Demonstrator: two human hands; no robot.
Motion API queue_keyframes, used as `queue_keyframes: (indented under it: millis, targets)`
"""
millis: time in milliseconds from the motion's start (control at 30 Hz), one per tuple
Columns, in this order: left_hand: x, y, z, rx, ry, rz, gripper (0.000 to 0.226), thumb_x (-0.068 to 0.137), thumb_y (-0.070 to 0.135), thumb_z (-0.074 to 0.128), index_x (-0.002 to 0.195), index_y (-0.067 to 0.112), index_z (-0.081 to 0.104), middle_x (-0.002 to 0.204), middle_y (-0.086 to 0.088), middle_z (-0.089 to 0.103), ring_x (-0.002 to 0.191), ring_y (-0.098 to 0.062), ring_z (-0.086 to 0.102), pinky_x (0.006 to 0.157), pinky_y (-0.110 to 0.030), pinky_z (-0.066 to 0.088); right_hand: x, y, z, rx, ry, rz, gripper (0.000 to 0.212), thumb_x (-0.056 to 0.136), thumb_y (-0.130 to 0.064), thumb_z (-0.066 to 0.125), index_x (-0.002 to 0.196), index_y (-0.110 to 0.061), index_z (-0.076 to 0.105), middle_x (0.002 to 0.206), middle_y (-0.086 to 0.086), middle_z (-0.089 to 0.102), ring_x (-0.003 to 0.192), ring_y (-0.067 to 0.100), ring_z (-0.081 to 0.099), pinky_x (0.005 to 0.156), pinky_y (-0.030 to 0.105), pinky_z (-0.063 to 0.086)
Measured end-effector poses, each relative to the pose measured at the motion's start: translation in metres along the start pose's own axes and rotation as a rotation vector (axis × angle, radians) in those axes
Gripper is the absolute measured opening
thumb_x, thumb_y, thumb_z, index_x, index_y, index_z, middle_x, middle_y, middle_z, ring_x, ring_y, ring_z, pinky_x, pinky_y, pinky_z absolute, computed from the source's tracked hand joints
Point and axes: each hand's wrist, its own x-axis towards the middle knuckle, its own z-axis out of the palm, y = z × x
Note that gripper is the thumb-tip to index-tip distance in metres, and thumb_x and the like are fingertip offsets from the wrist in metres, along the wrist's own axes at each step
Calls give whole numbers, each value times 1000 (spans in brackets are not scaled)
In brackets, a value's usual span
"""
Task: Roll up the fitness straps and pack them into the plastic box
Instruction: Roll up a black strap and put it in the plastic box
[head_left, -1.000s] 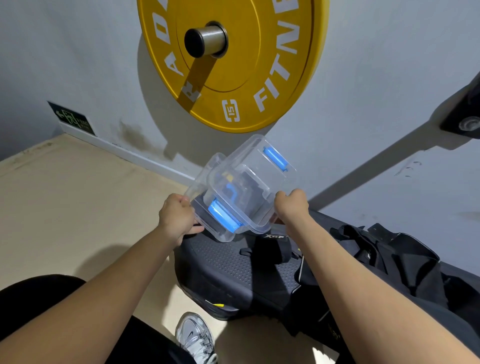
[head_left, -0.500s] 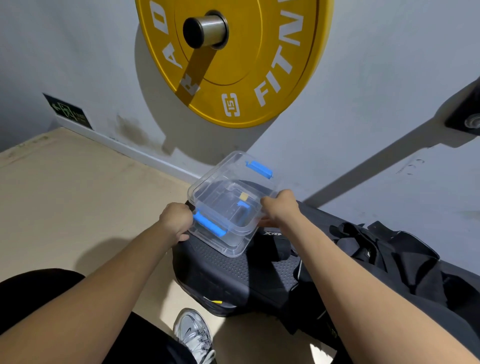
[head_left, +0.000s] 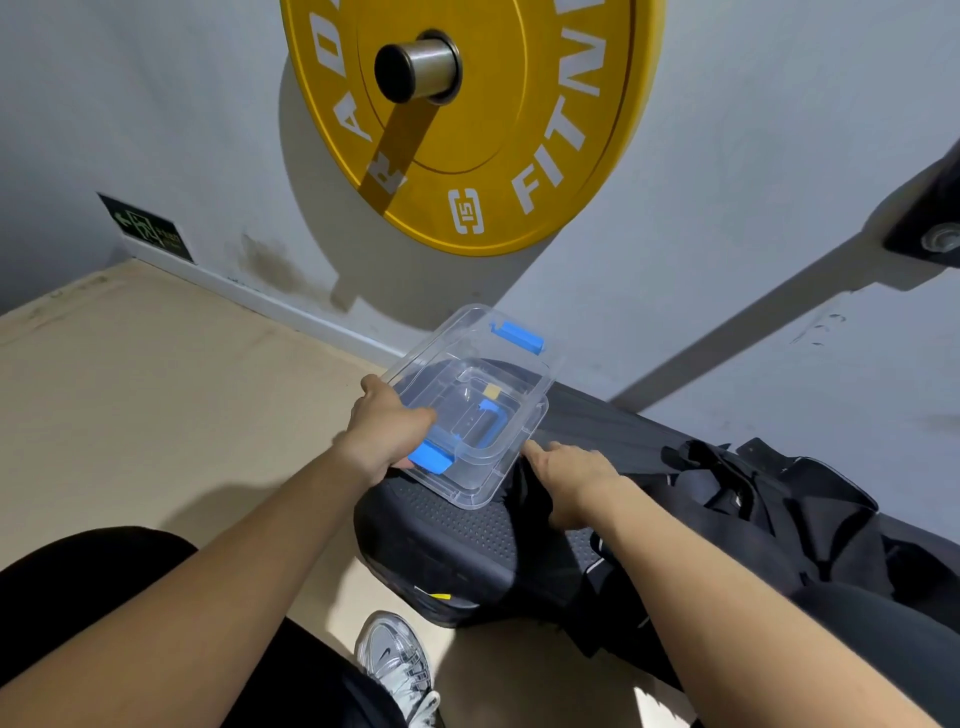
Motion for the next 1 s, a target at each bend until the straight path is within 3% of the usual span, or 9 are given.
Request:
queue_keyframes:
  millis: [100,200,300,367,467,567,700,833,1000]
  targets:
    - [2,-2,-3,-9,-16,-7,51,96,19,75,128,15,35,127,-8,55,111,-32,66,62,-36,65,-6,5,-20,82,-1,33,89,79,-31,87,141,-9,26,111,8,59,107,35,67,87,41,55]
    - [3,-4,-6,-11,-16,-8,53,94,16,75,129,15,36,121,-9,56,97,-24,67,52,-28,57,-18,17,-64,151,54,88,86,70,-46,86,129,-8,36,113,14,65,97,36,68,79,42,60]
    - [6,-2,-9,-94,-24,-56,57,92,16,78,129,12,35,115,-19,64,71,-20,67,46,-23,55,-34,27,-97,267,162,187,71,60,-63,74,103,-11,50,89,10,73,62,26,75,61,33,57]
    - [6,-2,-9,-153,-45,-78,57,91,14,79,127,15,34,115,-22,64,67,-21,71,46,-23,57,-41,29,-103,324,260,273,70,60,-70,70,93,-12,53,75,5,70,48,22,72,58,31,54]
    - [3,-2,-5,-158,-91,-59,51,92,11,76,120,20,34,116,-20,62,61,-23,77,51,-27,61,-44,24,-105,279,500,355,74,67,-72,75,99,-12,47,82,2,50,76,30,57,66,34,44]
    - [1,1,0,-214,-115,-35,37,96,8,67,112,20,36,120,-14,53,65,-29,80,52,-29,62,-39,9,-110,335,670,246,67,70,-60,81,99,-11,46,86,5,45,80,33,50,66,35,39]
    - [-1,12,4,-247,-105,32,34,99,8,62,121,17,38,123,-10,46,69,-34,81,55,-32,64,-29,-6,-102,411,631,51,58,75,-52,81,105,-9,55,96,12,64,88,36,60,66,36,46]
    - [-15,27,8,-320,-196,24,31,98,13,64,120,20,43,130,-15,51,70,-37,81,58,-32,65,-29,2,-96,363,614,-90,65,79,-42,85,126,-13,51,113,13,66,103,35,62,77,38,48]
    - [-39,29,34,-351,-382,-56,29,98,4,60,121,14,46,123,-27,56,75,-42,81,61,-37,67,-41,13,-84,146,329,-170,60,70,-35,88,121,-22,60,106,4,71,99,31,68,81,42,59]
